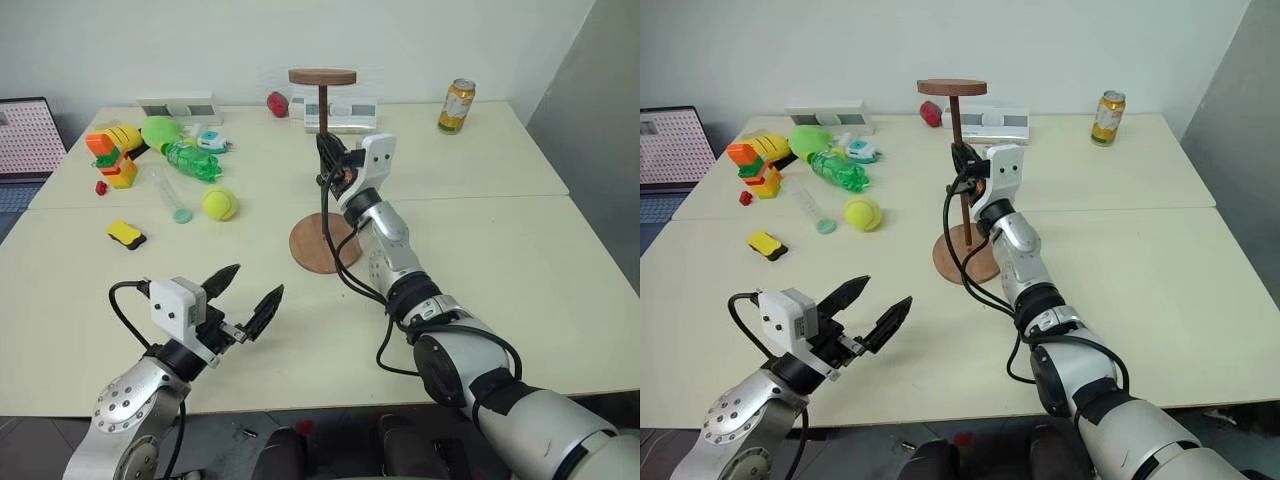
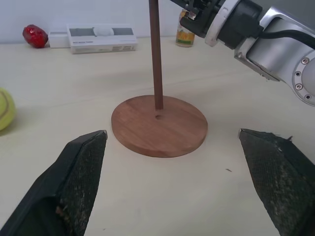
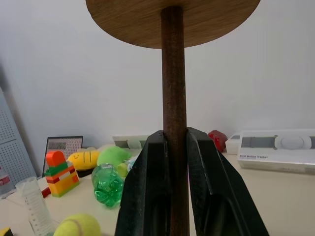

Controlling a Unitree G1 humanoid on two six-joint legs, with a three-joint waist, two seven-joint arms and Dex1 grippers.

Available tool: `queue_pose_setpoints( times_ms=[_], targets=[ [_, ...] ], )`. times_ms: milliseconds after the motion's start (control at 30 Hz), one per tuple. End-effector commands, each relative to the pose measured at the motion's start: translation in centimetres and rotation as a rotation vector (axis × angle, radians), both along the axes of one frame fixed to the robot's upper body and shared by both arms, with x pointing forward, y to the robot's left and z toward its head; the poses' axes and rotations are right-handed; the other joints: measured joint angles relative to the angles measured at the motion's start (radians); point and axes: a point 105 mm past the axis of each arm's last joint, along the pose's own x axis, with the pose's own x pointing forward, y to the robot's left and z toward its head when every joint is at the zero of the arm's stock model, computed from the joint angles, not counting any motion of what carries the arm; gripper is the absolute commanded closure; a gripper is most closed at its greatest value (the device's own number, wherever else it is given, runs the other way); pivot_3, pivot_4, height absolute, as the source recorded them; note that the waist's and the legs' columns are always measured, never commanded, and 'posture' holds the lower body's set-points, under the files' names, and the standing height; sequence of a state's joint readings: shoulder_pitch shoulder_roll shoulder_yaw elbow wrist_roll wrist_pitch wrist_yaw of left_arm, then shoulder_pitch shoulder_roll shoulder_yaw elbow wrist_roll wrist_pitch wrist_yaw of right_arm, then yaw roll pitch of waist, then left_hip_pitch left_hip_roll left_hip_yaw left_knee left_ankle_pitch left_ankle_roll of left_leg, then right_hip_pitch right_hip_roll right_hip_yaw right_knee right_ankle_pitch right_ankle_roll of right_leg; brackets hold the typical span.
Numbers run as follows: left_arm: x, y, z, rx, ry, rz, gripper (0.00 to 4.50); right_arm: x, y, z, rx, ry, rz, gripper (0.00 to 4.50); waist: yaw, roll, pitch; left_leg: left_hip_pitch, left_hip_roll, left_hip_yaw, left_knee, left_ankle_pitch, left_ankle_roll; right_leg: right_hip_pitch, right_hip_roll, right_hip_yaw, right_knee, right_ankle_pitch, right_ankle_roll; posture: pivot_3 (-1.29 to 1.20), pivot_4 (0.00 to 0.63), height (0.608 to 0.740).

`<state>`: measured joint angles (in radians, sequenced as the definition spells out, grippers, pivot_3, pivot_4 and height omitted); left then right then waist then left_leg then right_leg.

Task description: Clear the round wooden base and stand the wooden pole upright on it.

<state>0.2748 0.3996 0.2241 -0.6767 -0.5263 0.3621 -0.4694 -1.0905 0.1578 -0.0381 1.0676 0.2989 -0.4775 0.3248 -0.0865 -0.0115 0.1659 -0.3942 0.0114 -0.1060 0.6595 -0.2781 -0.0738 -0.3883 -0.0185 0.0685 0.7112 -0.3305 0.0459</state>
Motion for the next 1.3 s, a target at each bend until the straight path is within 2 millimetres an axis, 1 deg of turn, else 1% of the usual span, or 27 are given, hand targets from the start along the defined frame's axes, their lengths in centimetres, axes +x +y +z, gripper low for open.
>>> queue_pose_setpoints(
  times_ms=[33,267,533,633,767,900,1033,1233,1300],
  targets=[
    [-0.5,-0.2,1.3,0.014,-0.058,-0.006,0.00,-3.4,6.3,3.0,0.114,-0.054,0.161,4.32,0.000,0.000,0.000,0.000,0.000,0.000,0.000,0.000,0.000,0.000,0.000,0.000,0.000,0.000,0.000,0.00,0.150,0.740],
    [-0.6,-0.3,1.3,0.009,-0.056,-0.006,0.00,-3.2,6.1,1.7,0.092,-0.029,0.154,4.32,0.000,0.000,0.000,0.000,0.000,0.000,0.000,0.000,0.000,0.000,0.000,0.000,0.000,0.000,0.000,0.00,0.150,0.740],
    [-0.9,0.0,1.6,0.019,-0.061,0.004,0.00,-3.4,6.6,1.8,0.089,-0.028,0.159,4.32,0.000,0.000,0.000,0.000,0.000,0.000,0.000,0.000,0.000,0.000,0.000,0.000,0.000,0.000,0.000,0.00,0.150,0.740],
    [-1.0,0.2,1.6,0.024,-0.060,0.018,0.00,-3.4,6.8,1.3,0.074,-0.025,0.160,4.32,0.000,0.000,0.000,0.000,0.000,0.000,0.000,0.000,0.000,0.000,0.000,0.000,0.000,0.000,0.000,0.00,0.150,0.740],
    [-1.3,0.0,1.6,0.020,-0.056,0.024,0.00,-3.5,6.4,-0.1,0.036,-0.025,0.145,4.32,0.000,0.000,0.000,0.000,0.000,0.000,0.000,0.000,0.000,0.000,0.000,0.000,0.000,0.000,0.000,0.00,0.150,0.740],
    [-1.3,-0.1,1.5,0.015,-0.055,0.024,0.00,-3.3,5.9,-0.1,0.036,-0.038,0.111,4.32,0.000,0.000,0.000,0.000,0.000,0.000,0.000,0.000,0.000,0.000,0.000,0.000,0.000,0.000,0.000,0.00,0.150,0.740],
    [-1.2,-0.2,1.5,0.012,-0.057,0.022,0.00,-3.7,6.2,-0.7,0.030,-0.041,0.114,4.32,0.000,0.000,0.000,0.000,0.000,0.000,0.000,0.000,0.000,0.000,0.000,0.000,0.000,0.000,0.000,0.00,0.150,0.740],
    [-1.1,-0.3,1.5,0.010,-0.056,0.017,0.00,-4.3,6.5,-2.2,-0.012,-0.030,0.139,4.32,0.000,0.000,0.000,0.000,0.000,0.000,0.000,0.000,0.000,0.000,0.000,0.000,0.000,0.000,0.000,0.00,0.150,0.740],
    [-1.1,-0.3,1.4,0.008,-0.053,0.016,0.00,-4.5,6.3,-3.1,-0.040,-0.015,0.155,4.32,0.000,0.000,0.000,0.000,0.000,0.000,0.000,0.000,0.000,0.000,0.000,0.000,0.000,0.000,0.000,0.00,0.150,0.740]
  ],
)
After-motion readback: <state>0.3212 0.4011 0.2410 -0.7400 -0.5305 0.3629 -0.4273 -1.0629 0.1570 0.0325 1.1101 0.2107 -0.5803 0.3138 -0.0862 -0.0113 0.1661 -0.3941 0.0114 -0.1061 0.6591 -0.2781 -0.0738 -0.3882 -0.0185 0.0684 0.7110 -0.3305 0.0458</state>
